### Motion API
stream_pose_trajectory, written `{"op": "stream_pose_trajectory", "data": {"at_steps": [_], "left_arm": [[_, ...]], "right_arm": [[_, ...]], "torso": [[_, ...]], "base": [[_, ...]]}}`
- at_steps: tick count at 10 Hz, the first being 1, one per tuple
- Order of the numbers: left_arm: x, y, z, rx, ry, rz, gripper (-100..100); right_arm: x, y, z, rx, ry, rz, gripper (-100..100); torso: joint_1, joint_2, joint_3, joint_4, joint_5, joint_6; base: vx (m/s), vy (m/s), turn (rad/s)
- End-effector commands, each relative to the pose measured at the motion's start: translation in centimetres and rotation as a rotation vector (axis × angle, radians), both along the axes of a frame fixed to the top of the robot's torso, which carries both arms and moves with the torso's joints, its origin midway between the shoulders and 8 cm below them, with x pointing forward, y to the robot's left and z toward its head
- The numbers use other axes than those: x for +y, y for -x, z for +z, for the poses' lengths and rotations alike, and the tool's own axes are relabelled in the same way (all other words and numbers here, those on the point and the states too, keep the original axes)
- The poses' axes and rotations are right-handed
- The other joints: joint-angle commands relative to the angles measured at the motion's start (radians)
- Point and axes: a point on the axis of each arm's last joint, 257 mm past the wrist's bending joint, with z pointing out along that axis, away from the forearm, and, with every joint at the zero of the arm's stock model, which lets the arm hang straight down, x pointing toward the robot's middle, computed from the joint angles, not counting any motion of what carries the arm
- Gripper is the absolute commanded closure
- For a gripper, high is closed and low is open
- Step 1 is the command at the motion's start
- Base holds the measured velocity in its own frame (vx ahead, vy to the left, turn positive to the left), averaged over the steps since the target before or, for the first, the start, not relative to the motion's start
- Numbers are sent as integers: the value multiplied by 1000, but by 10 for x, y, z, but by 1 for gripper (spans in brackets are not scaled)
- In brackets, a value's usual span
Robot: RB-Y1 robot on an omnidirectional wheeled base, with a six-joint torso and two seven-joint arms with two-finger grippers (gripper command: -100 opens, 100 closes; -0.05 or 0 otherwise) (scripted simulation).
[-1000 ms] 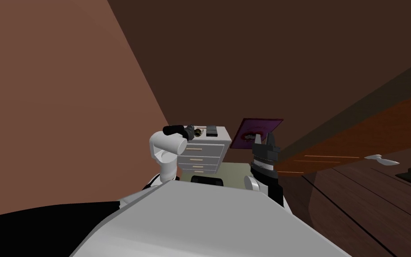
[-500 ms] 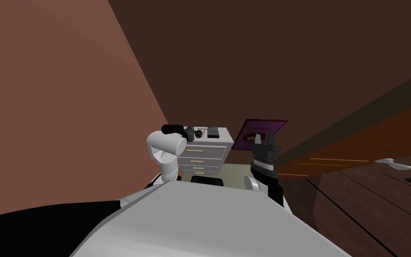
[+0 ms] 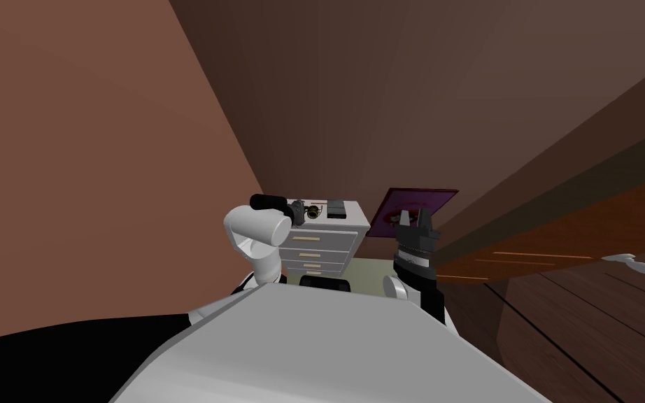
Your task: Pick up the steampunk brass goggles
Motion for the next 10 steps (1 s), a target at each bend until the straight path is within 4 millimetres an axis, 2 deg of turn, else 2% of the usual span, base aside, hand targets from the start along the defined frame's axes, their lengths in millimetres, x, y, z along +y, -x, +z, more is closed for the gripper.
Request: {"op": "stream_pose_trajectory", "data": {"at_steps": [1,2,3,7,9,10], "left_arm": [[0,0,0,0,0,0,-100],[0,1,0,3,1,1,0],[-1,-7,-4,2,0,0,-100],[-3,-21,-11,2,0,0,-100],[-3,-21,-12,4,0,0,-100],[-3,-22,-11,2,0,0,100]], "right_arm": [[0,0,0,0,0,0,0],[0,0,0,0,0,0,0],[0,0,0,0,0,0,0],[0,0,0,0,0,0,0],[0,0,0,0,0,0,0],[0,0,0,0,0,0,0]], "torso": [[0,0,0,0,0,0],[0,1,0,0,0,0],[0,1,1,0,0,0],[0,2,1,0,0,0],[0,2,1,0,0,0],[0,2,1,0,0,0]], "base": [[9,0,3],[0,0,0],[0,0,0],[0,0,0],[0,0,0],[0,0,0]]}}
